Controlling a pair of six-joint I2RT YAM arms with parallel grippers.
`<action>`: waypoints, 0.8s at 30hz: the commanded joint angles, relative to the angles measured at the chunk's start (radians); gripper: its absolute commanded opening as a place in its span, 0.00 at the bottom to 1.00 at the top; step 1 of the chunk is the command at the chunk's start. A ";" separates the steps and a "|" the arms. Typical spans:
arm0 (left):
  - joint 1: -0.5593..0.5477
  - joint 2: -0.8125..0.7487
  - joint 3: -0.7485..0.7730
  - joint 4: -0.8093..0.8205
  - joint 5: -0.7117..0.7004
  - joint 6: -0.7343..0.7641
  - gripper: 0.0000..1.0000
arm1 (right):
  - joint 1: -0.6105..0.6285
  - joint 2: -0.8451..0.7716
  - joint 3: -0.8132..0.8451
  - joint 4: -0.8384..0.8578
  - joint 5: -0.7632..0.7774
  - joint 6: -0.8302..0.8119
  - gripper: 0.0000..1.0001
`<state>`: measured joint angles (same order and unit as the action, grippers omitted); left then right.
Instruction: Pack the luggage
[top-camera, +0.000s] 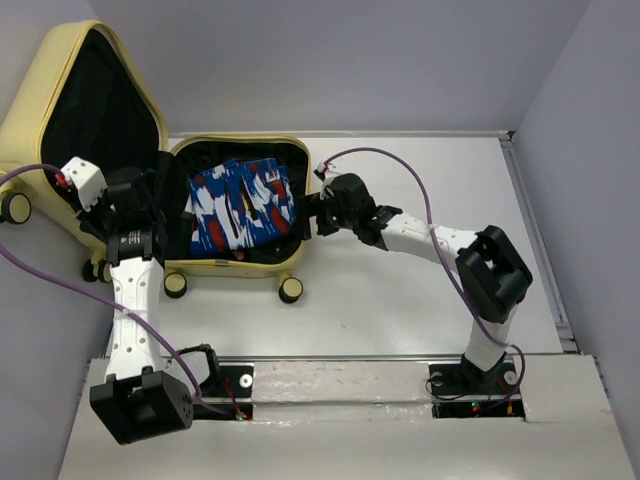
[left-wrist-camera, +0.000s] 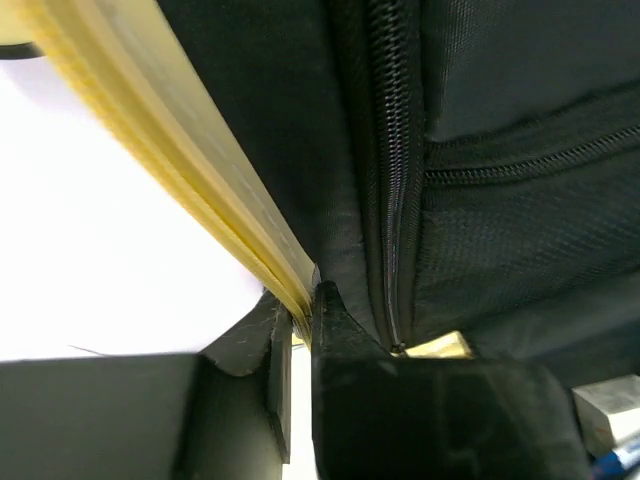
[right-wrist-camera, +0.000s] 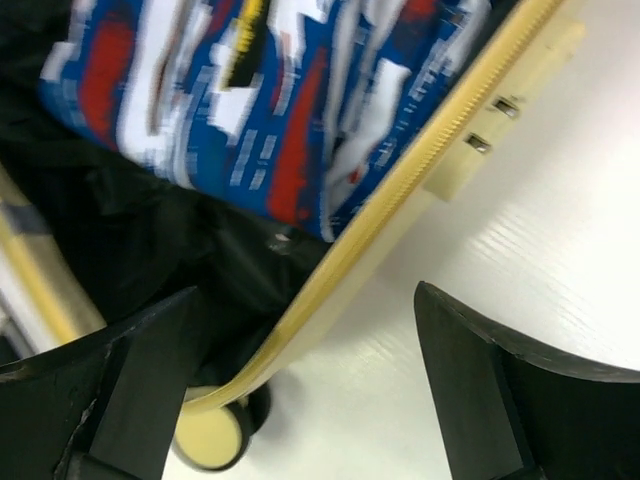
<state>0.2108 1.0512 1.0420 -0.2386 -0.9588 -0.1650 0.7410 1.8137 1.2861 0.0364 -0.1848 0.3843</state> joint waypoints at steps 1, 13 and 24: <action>-0.080 -0.075 0.006 0.073 -0.020 0.027 0.06 | -0.005 0.079 0.071 -0.018 0.076 0.008 0.89; -0.990 -0.275 -0.174 0.105 -0.050 0.104 0.06 | -0.005 0.168 0.099 0.002 0.001 0.053 0.07; -1.498 -0.074 0.064 0.021 -0.035 0.004 0.91 | -0.051 0.082 -0.008 0.022 0.041 0.045 0.07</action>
<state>-1.2690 1.0512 0.9531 -0.3092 -1.0416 -0.1013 0.6918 1.9385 1.3495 0.0223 -0.0296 0.4759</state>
